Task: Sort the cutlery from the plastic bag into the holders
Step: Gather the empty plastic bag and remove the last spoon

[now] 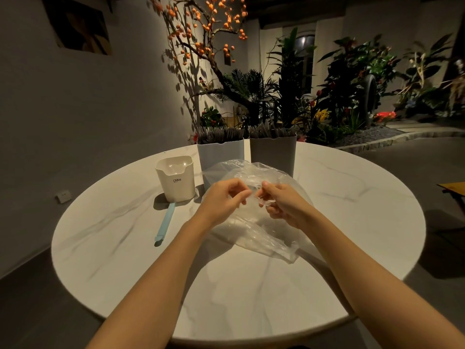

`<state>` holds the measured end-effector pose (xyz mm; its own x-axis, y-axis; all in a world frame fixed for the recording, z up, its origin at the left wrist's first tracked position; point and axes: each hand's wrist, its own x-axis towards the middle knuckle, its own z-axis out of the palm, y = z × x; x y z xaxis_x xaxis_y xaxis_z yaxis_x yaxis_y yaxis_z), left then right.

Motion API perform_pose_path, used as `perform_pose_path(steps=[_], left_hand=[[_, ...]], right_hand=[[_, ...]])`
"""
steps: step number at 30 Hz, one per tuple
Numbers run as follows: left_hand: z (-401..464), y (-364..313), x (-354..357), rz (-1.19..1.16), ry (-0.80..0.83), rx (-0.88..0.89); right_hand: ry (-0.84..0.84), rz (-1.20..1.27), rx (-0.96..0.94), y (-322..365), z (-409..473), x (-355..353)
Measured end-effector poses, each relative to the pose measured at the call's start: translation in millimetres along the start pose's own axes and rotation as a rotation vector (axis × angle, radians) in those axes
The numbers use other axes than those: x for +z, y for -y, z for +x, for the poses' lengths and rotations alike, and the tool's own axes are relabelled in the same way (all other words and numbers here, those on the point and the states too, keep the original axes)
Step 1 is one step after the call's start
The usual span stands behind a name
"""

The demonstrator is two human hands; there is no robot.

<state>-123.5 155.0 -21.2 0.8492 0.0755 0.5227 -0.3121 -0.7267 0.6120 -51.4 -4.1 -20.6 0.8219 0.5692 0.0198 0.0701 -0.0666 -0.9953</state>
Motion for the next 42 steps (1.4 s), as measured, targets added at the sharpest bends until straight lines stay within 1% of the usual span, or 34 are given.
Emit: perform_pose_path(steps=[3, 5, 7, 9, 13, 20, 22, 25, 26, 30, 32, 36, 39, 42], left_hand=[[-1, 4, -2, 0.366, 0.030, 0.205], [0, 5, -2, 0.559, 0.034, 0.327], [0, 3, 0, 0.635, 0.024, 0.403], [-1, 0, 1, 0.621, 0.036, 0.399], [-2, 2, -3, 0.485, 0.164, 0.203], [-5, 7, 1, 0.240, 0.226, -0.057], [-4, 5, 5, 0.140, 0.182, -0.110], [-3, -9, 12, -0.210, 0.083, -0.221], [-3, -15, 15, -0.291, 0.065, -0.254], [-4, -21, 32, -0.377, 0.043, -0.336], [-4, -21, 37, -0.461, 0.059, -0.375], [-6, -25, 38, -0.627, 0.106, -0.369], [-7, -25, 35, -0.635, 0.099, -0.363], [-6, -24, 31, -0.585, 0.033, -0.336]], right_hand=[[0.030, 0.003, 0.023, -2, 2, -2], [0.037, -0.014, 0.035, -3, 2, -1], [0.033, -0.020, 0.034, -4, 2, 0], [0.026, -0.009, 0.029, -3, 2, 0], [-0.003, -0.017, 0.033, -1, 0, -3], [0.051, 0.130, 0.008, 1, 3, -6], [0.085, 0.153, 0.002, 0, 3, -6], [0.144, 0.139, -0.020, -1, 4, -4], [0.166, 0.139, -0.034, -2, 3, -2], [0.222, 0.164, -0.095, -1, -1, 5], [0.230, 0.166, -0.121, 0, -4, 10], [0.255, 0.152, -0.147, -3, -3, 12], [0.288, 0.127, -0.120, -3, -2, 10], [0.198, 0.118, -0.111, -2, -1, 8]])
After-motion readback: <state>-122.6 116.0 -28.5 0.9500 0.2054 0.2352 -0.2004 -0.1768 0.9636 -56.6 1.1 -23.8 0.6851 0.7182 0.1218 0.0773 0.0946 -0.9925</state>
